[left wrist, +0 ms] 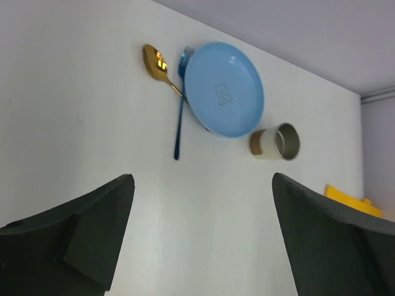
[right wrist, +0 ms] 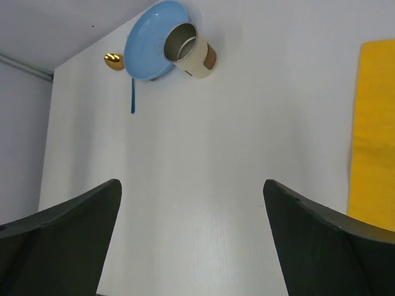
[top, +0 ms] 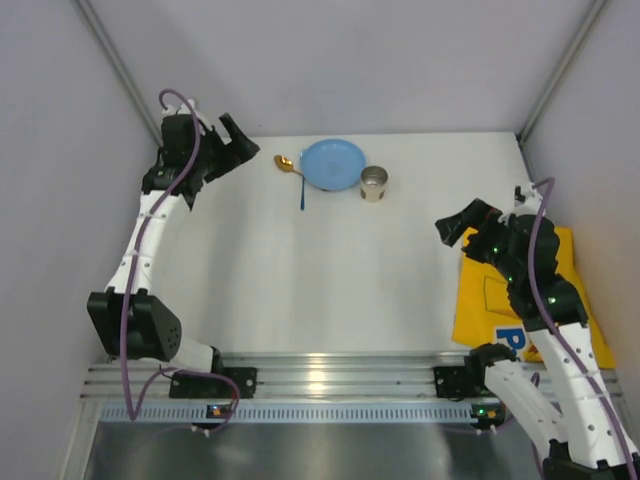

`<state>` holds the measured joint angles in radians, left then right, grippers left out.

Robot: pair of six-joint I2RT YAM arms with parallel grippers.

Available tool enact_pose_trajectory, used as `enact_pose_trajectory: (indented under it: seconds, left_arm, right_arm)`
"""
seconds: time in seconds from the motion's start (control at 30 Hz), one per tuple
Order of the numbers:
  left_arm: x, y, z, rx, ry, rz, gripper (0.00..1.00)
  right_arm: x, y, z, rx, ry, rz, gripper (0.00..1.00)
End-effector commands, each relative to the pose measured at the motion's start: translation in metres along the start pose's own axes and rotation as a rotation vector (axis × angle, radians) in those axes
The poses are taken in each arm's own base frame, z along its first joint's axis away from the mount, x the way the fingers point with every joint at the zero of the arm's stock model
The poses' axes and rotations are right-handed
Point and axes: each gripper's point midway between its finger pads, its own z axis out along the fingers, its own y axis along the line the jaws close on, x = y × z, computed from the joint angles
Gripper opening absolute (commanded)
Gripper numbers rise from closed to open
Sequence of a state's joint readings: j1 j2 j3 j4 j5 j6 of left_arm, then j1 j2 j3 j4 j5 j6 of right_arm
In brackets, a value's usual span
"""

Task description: Set the dinner table for one person

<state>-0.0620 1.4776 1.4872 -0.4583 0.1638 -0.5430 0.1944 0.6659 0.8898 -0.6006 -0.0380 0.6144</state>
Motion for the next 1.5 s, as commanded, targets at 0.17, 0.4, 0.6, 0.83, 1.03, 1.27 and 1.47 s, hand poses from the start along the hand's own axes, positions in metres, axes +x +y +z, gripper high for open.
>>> enact_pose_trajectory:
  seconds: [0.17, 0.4, 0.6, 0.83, 1.03, 1.27, 1.47]
  left_arm:
    - [0.074, -0.045, 0.005, 0.345, 0.290, -0.360, 0.99]
    - [0.093, -0.047, 0.002, 0.141, 0.221, -0.193, 0.99]
    - [0.179, 0.010, -0.003, -0.472, 0.488, 0.259, 0.94]
    - [0.215, -0.017, -0.037, -0.207, 0.518, 0.125, 0.96]
    - [0.220, -0.009, -0.072, -0.194, 0.572, 0.144, 0.94]
    - [0.226, 0.008, -0.096, -0.220, 0.586, 0.163, 0.92]
    - [0.228, 0.016, -0.102, -0.244, 0.596, 0.191, 0.91]
  right_arm:
    - [-0.019, -0.036, -0.013, 0.172, -0.115, -0.151, 1.00]
    - [-0.013, -0.047, 0.028, 0.295, 0.100, -0.264, 1.00]
    - [0.064, -0.091, 0.084, 0.480, 0.550, -0.223, 1.00]
    - [0.087, -0.146, 0.098, 0.715, 0.630, -0.242, 1.00]
    - [0.096, -0.189, 0.104, 0.880, 0.660, -0.302, 1.00]
    - [0.123, -0.231, 0.112, 0.918, 0.713, -0.186, 0.75]
    - [0.140, -0.238, 0.116, 0.885, 0.746, -0.151, 0.04]
